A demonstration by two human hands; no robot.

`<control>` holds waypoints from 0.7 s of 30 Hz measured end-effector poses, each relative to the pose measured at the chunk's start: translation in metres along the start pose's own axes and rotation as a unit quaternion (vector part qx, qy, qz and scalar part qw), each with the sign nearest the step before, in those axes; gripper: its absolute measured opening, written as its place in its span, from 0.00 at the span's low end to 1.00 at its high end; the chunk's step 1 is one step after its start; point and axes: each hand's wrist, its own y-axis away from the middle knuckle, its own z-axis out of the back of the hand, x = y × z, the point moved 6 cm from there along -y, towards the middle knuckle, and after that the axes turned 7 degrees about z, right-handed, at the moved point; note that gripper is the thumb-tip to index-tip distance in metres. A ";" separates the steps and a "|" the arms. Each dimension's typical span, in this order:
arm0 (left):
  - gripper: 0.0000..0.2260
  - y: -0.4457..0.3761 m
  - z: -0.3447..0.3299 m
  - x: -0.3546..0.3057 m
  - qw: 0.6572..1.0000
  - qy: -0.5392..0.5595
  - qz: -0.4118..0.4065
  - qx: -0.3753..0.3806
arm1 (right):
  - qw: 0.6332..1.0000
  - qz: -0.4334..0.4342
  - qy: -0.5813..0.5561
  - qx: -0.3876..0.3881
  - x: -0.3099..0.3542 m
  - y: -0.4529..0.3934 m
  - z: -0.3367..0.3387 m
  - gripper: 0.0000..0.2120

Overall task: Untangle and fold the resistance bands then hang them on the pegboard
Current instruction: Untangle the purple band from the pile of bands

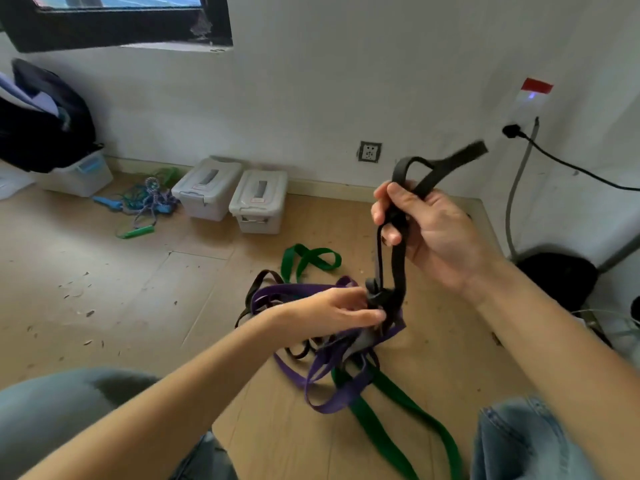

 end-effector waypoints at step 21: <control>0.24 0.045 0.069 -0.027 0.994 -0.052 -0.022 -0.095 | 0.981 -0.038 0.191 0.000 -0.022 0.004 -0.013 0.08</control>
